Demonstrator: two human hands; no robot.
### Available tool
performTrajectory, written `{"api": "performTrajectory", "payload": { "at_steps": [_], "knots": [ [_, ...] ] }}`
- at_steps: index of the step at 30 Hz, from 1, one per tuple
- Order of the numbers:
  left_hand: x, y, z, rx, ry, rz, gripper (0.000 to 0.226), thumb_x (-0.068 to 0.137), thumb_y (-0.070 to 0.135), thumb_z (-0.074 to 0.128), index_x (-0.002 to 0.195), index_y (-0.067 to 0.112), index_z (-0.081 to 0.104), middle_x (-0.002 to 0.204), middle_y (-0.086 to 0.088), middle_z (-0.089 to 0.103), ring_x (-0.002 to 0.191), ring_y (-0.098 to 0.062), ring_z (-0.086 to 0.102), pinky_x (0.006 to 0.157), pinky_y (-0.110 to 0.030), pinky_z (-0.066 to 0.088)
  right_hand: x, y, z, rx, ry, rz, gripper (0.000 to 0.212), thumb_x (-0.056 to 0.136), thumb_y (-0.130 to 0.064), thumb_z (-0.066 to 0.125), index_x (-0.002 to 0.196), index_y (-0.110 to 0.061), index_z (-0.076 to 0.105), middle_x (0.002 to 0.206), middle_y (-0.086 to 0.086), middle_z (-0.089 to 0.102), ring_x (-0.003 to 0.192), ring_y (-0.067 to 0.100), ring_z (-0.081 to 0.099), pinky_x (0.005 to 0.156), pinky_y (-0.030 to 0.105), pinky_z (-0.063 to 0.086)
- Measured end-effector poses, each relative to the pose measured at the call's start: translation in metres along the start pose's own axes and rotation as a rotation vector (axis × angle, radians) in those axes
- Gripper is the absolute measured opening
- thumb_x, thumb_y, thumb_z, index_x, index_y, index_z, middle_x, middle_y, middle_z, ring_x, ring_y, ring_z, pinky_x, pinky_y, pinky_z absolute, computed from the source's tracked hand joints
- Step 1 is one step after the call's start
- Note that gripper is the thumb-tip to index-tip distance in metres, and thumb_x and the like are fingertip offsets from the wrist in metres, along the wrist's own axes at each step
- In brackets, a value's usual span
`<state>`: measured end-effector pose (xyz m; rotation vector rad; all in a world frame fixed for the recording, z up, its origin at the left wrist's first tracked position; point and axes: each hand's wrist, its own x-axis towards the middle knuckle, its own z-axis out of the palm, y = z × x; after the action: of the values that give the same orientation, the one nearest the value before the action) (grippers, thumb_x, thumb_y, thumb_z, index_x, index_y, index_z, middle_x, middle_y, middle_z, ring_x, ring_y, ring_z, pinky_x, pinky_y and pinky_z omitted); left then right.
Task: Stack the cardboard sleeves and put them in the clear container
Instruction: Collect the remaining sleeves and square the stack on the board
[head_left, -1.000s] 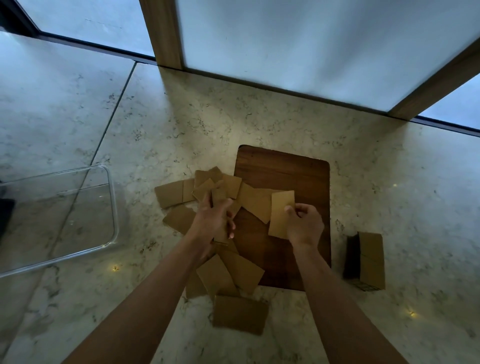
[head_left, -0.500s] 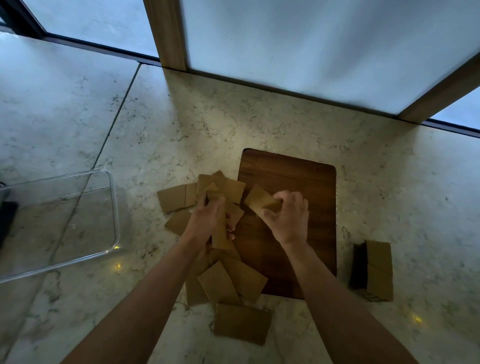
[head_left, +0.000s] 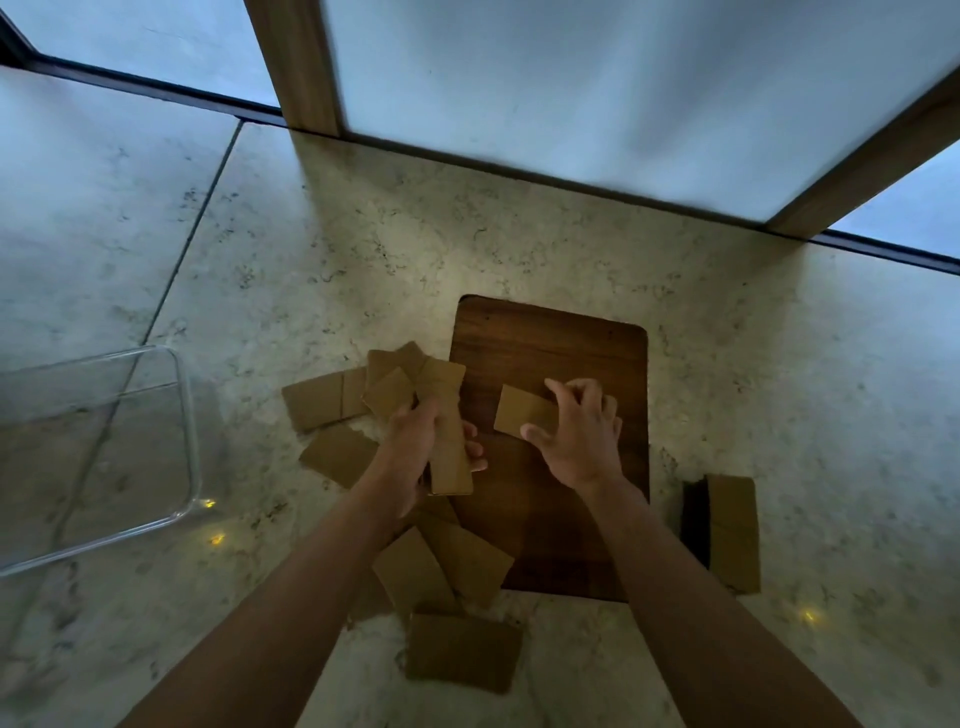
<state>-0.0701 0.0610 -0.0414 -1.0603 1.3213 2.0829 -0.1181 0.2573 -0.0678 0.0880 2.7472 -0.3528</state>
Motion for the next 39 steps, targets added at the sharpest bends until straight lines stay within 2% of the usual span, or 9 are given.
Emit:
{"api": "performTrajectory", "payload": {
  "at_steps": [8, 11, 13, 16, 20, 25, 31, 36, 39],
  "knots": [
    [-0.011, 0.008, -0.023, 0.230, 0.128, 0.198, 0.056, 0.098, 0.050, 0.061, 0.118, -0.002, 0.063, 0.078, -0.015, 0.073, 0.053, -0.023, 0.067, 0.049, -0.028, 0.058, -0.006, -0.020, -0.017, 0.639, 0.060, 0.248, 0.033, 0.089, -0.031, 0.073, 0.119, -0.018, 0.066, 0.117, 0.001, 0.069, 0.100, 0.013, 0.063, 0.088, 0.035, 0.057],
    [-0.018, 0.010, -0.033, 0.274, 0.106, 0.209, 0.036, 0.095, 0.048, 0.067, 0.094, 0.012, 0.068, 0.070, -0.002, 0.074, 0.054, -0.015, 0.071, 0.051, -0.026, 0.060, -0.030, -0.071, -0.012, 0.958, -0.180, 0.203, 0.019, 0.093, -0.022, 0.069, 0.110, -0.015, 0.071, 0.098, 0.000, 0.074, 0.081, 0.011, 0.070, 0.067, 0.025, 0.059],
    [-0.019, 0.011, -0.047, 0.257, 0.179, 0.155, 0.024, 0.096, 0.038, 0.070, 0.081, 0.019, 0.065, 0.081, -0.005, 0.076, 0.066, -0.020, 0.073, 0.061, -0.032, 0.062, -0.042, -0.096, 0.005, 0.826, -0.262, 0.017, 0.017, 0.096, -0.025, 0.065, 0.103, -0.011, 0.072, 0.090, 0.002, 0.076, 0.073, 0.011, 0.072, 0.063, 0.025, 0.061],
    [-0.021, 0.012, -0.074, 0.077, 0.234, 0.102, 0.029, 0.094, 0.032, 0.062, 0.091, 0.006, 0.075, 0.095, -0.019, 0.080, 0.086, -0.037, 0.077, 0.085, -0.055, 0.063, -0.036, -0.111, 0.029, 0.453, -0.012, -0.141, 0.032, 0.098, -0.041, 0.059, 0.108, -0.013, 0.070, 0.102, 0.002, 0.072, 0.092, 0.016, 0.071, 0.082, 0.036, 0.060],
    [-0.030, 0.011, -0.108, -0.152, 0.281, 0.156, 0.026, 0.106, 0.024, 0.046, 0.105, 0.006, 0.065, 0.081, -0.018, 0.073, 0.068, -0.032, 0.068, 0.069, -0.046, 0.058, -0.027, -0.119, 0.046, -0.060, 0.028, -0.260, 0.065, 0.085, -0.058, 0.067, 0.135, -0.018, 0.053, 0.132, 0.010, 0.051, 0.123, 0.028, 0.047, 0.102, 0.042, 0.045],
    [-0.028, 0.009, -0.119, -0.087, 0.258, 0.227, 0.034, 0.096, 0.041, 0.069, 0.120, 0.020, 0.058, 0.084, -0.012, 0.070, 0.070, -0.027, 0.068, 0.066, -0.044, 0.061, -0.017, -0.113, 0.032, 0.372, -0.011, -0.151, 0.028, 0.093, -0.040, 0.067, 0.105, -0.016, 0.060, 0.095, -0.005, 0.062, 0.097, 0.019, 0.063, 0.072, 0.023, 0.048],
    [-0.024, 0.018, -0.103, 0.000, 0.170, 0.262, 0.041, 0.090, 0.046, 0.073, 0.117, 0.017, 0.062, 0.093, -0.012, 0.072, 0.075, -0.023, 0.071, 0.075, -0.046, 0.065, -0.028, -0.124, 0.008, 0.929, -0.396, -0.113, 0.033, 0.103, -0.045, 0.049, 0.125, -0.020, 0.052, 0.089, 0.007, 0.069, 0.067, 0.020, 0.065, 0.049, 0.027, 0.047],
    [-0.020, 0.023, -0.098, -0.070, -0.031, 0.217, 0.028, 0.092, 0.021, 0.077, 0.113, 0.005, 0.072, 0.098, -0.020, 0.077, 0.075, -0.030, 0.074, 0.073, -0.046, 0.065, -0.033, -0.124, -0.017, 0.897, -0.771, -0.163, 0.026, 0.104, -0.034, 0.052, 0.124, -0.017, 0.056, 0.096, 0.011, 0.076, 0.068, 0.034, 0.068, 0.042, 0.029, 0.043],
    [-0.017, 0.022, -0.098, -0.130, 0.003, 0.216, 0.025, 0.087, -0.001, 0.076, 0.111, 0.004, 0.072, 0.097, -0.017, 0.081, 0.078, -0.032, 0.079, 0.062, -0.040, 0.065, -0.028, -0.118, -0.022, 0.707, -0.720, -0.120, 0.028, 0.095, -0.033, 0.067, 0.120, -0.022, 0.060, 0.100, 0.007, 0.076, 0.065, 0.020, 0.069, 0.047, 0.026, 0.042]
  ]
}}
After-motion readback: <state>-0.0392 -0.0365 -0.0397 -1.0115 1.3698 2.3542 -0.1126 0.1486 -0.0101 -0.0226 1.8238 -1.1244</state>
